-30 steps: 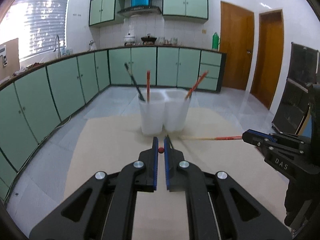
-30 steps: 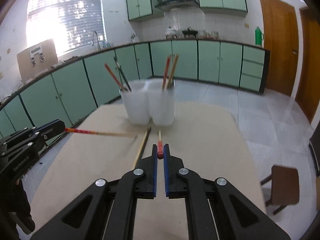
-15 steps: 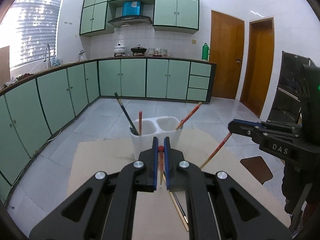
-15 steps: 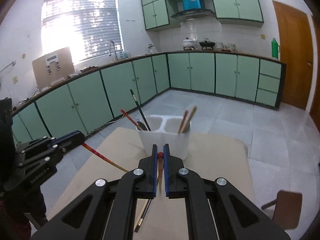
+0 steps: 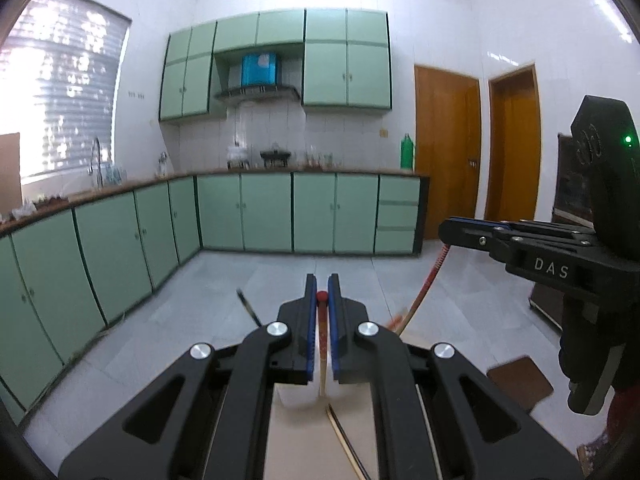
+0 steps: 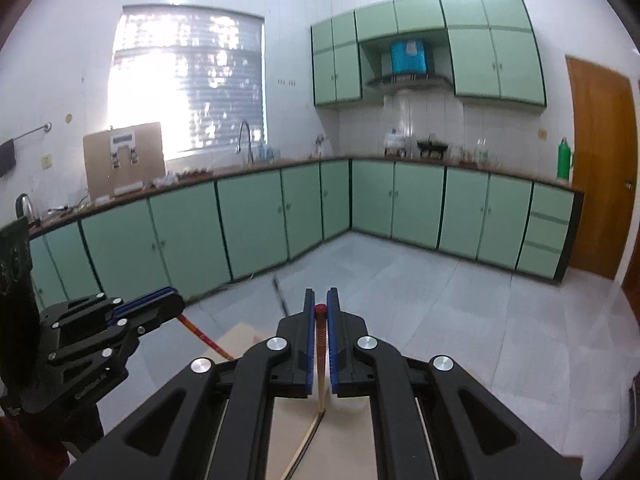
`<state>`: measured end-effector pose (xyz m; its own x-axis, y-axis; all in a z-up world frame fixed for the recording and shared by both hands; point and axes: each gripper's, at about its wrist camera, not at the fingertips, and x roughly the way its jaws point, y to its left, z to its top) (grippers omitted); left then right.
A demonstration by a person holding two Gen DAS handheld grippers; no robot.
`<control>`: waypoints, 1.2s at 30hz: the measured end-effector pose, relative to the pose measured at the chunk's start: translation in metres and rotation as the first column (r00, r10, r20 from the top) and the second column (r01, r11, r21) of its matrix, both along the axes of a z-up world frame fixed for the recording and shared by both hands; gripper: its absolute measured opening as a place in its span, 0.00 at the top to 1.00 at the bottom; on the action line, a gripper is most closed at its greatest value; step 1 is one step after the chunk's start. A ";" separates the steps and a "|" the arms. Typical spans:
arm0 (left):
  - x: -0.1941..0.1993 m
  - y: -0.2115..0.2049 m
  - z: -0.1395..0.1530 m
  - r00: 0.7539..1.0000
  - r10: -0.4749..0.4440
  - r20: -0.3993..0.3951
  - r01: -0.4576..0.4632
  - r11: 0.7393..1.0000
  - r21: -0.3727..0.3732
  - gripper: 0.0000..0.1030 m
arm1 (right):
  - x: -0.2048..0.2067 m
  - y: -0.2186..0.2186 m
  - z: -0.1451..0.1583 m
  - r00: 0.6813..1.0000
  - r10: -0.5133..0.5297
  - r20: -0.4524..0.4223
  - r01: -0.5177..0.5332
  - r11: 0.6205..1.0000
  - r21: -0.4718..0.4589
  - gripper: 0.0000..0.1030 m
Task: Organize utensils
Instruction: 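Lift both chopsticks and carry them toward the white holder, then lower both chopsticks into the holder and open both tools, then withdraw both tools from the holder back toward the last two chopsticks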
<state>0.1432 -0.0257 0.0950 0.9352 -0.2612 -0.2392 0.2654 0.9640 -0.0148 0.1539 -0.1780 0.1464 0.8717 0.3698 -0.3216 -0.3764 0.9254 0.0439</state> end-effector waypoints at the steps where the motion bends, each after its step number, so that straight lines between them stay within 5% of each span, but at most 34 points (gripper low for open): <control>1: 0.004 -0.001 0.005 1.000 0.004 0.012 -0.004 1.000 -0.001 0.95 | 0.003 0.000 0.004 1.000 -0.006 0.008 0.006 1.000 0.000 0.95; 9: 0.057 -0.012 0.014 0.998 0.044 0.045 -0.044 0.999 -0.006 0.95 | 0.055 0.003 0.009 0.997 -0.072 0.014 0.072 0.997 -0.013 0.95; 22: 0.128 -0.019 -0.044 0.992 0.061 -0.110 -0.057 0.997 0.046 0.92 | 0.114 0.004 -0.061 0.983 -0.092 -0.157 0.088 0.996 -0.030 0.94; 24: 0.122 -0.019 -0.047 0.992 0.061 -0.112 -0.056 0.997 0.046 0.89 | 0.112 -0.001 -0.063 0.983 -0.102 -0.156 0.098 0.995 -0.030 0.89; 29: 0.106 -0.013 -0.040 0.994 0.073 -0.079 -0.069 0.996 0.049 0.70 | 0.096 -0.017 -0.057 0.982 -0.153 -0.108 0.153 0.988 -0.014 0.58; 36: 0.058 0.001 -0.039 0.995 0.090 -0.052 -0.089 0.996 0.026 0.51 | 0.050 -0.038 -0.058 0.979 -0.198 -0.050 0.199 0.980 0.016 0.37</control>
